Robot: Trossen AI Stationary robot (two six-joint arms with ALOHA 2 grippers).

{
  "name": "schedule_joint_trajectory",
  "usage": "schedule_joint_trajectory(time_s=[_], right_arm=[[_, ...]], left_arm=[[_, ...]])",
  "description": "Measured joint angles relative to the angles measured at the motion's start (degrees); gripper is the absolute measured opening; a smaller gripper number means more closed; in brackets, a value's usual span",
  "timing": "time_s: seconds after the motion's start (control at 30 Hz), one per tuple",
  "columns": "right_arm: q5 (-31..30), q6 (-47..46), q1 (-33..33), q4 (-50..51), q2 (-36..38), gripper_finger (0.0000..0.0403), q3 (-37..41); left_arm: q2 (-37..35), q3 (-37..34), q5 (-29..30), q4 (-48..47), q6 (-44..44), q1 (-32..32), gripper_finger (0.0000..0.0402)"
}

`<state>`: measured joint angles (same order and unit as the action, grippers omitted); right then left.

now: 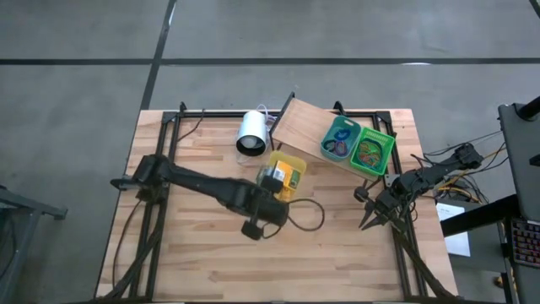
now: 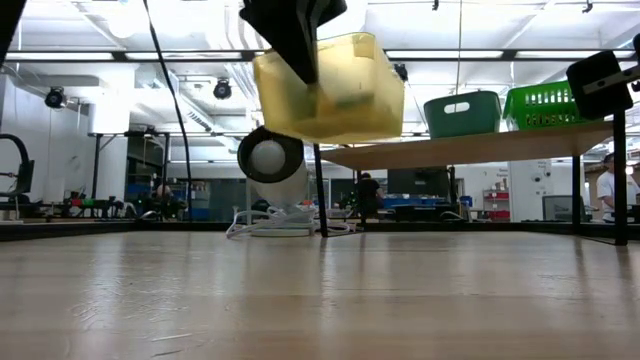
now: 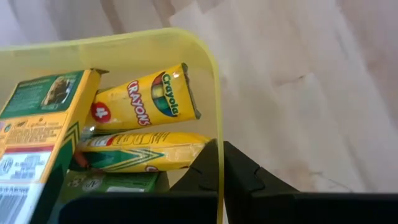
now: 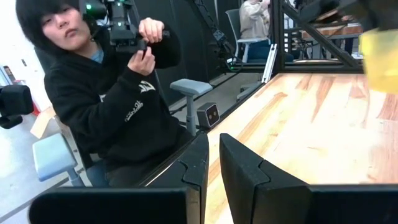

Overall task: Pick & Place Office Desk Supplies
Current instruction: Put the yellow bin on the shelf

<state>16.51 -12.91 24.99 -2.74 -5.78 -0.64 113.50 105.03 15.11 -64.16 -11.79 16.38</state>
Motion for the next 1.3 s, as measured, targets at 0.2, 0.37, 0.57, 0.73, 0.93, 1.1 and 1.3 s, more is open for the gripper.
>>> schedule_joint_trajectory(time_s=[0.2, 0.37, 0.57, 0.73, 0.93, 1.1, 1.3], right_arm=[[0.0, 0.0, 0.0, 0.0, 0.0, 0.0038, 0.0], [0.0, 0.0, 0.0, 0.0, 0.0, 0.0038, 0.0], [0.0, 0.0, 0.0, 0.0, 0.0, 0.0038, 0.0], [0.0, 0.0, 0.0, 0.0, 0.0, 0.0038, 0.0], [0.0, 0.0, 0.0, 0.0, 0.0, 0.0038, 0.0], [0.0, 0.0, 0.0, 0.0, 0.0, 0.0038, 0.0], [0.0, 0.0, 0.0, 0.0, 0.0, 0.0038, 0.0]], left_arm=[[-1.7, 1.7, -0.8, -0.6, -10.3, -3.0, 0.0003], [-1.9, 5.1, -3.7, -2.2, -12.3, -6.9, 0.0003], [-1.9, 7.9, -6.7, -3.5, -18.3, -12.4, 0.0003], [-1.9, 9.6, -7.3, -3.5, -26.7, -16.7, 0.0003], [-1.9, 10.3, -10.2, -1.6, -31.5, -23.0, 0.0003], [-1.8, 10.5, -11.6, 0.2, -36.5, -26.2, 0.0003], [-1.7, 10.2, -12.5, 2.8, -39.3, -28.7, 0.0003]])
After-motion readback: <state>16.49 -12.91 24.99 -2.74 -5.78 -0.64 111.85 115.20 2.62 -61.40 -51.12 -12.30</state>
